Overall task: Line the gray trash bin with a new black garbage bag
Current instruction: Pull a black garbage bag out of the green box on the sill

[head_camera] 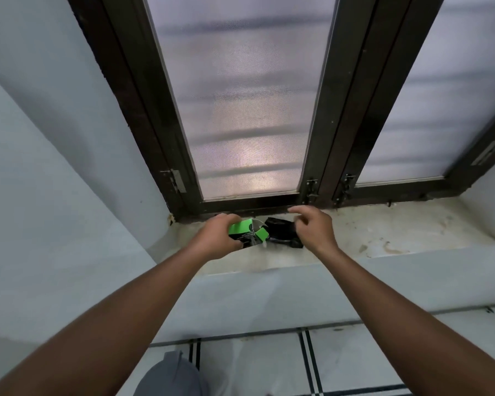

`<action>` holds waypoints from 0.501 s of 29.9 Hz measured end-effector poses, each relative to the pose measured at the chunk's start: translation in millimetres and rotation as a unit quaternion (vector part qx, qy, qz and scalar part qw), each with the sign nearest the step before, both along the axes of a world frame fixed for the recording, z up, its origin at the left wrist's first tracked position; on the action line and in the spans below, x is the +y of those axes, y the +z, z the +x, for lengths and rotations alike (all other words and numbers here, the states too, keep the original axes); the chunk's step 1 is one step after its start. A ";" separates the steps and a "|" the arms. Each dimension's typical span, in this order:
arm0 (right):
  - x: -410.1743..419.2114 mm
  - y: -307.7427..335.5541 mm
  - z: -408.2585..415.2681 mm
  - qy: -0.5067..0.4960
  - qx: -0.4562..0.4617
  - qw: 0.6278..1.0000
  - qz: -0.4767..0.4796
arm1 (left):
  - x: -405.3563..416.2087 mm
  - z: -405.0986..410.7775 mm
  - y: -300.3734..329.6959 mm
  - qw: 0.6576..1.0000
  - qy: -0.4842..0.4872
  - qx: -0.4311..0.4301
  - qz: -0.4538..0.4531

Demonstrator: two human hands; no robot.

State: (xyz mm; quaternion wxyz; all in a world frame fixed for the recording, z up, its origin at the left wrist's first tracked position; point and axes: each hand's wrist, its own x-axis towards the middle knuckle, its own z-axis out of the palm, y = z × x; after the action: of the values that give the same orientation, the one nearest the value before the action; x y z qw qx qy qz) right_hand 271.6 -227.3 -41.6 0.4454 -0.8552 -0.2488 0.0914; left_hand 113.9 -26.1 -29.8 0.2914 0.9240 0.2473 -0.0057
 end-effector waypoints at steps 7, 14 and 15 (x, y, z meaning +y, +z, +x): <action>9.9 37.7 -11.8 0.265 0.247 0.932 0.028 | -3.0 1.2 14.1 0.989 0.006 -0.076 -0.128; 11.8 39.6 -13.1 0.182 0.218 0.959 0.025 | -3.7 -4.3 19.9 0.981 -0.003 -0.090 -0.170; 9.9 40.8 -11.5 0.189 0.228 0.955 0.022 | -3.8 -5.3 20.9 0.980 -0.001 -0.091 -0.176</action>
State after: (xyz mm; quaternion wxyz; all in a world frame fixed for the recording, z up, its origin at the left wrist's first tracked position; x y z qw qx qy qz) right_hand 260.0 -217.3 -0.8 0.4836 -0.7389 -0.2996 0.3611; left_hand 108.7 -30.0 -8.9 0.4710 0.8552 0.2135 0.0345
